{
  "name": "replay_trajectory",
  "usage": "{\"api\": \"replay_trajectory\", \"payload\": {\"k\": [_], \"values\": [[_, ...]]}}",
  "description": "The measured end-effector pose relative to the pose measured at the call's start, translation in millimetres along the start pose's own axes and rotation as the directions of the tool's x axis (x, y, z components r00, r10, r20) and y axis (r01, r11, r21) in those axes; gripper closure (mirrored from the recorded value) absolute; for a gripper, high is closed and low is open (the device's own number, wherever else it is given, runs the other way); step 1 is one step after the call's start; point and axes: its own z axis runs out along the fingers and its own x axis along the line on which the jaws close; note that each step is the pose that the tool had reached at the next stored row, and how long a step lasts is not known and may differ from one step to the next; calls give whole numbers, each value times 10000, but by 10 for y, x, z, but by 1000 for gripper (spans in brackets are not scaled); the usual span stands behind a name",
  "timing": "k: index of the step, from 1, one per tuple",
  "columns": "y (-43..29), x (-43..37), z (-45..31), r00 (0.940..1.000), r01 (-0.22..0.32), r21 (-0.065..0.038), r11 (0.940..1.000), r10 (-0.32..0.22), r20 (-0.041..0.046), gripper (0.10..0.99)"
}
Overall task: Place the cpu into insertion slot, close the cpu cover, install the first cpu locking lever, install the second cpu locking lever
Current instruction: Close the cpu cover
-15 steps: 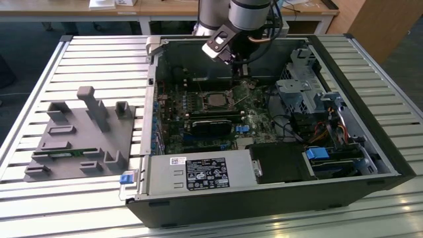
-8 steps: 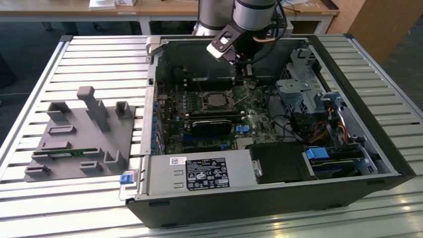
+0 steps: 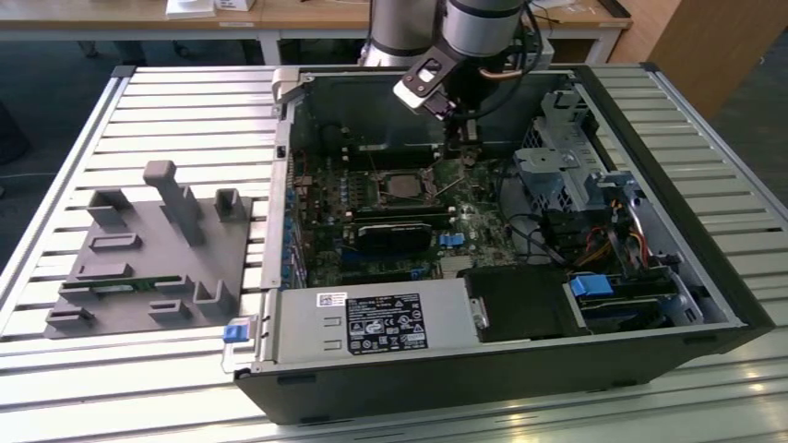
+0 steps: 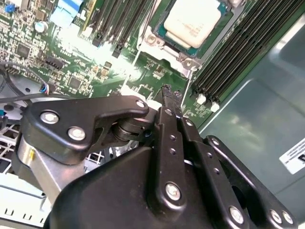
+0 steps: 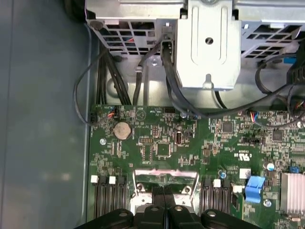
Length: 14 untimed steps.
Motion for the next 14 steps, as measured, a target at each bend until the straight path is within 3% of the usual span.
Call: {"api": "replay_trajectory", "payload": {"k": [14], "values": [[134, -2, 8, 10000, -1, 0, 10000, 1, 0, 980]]}}
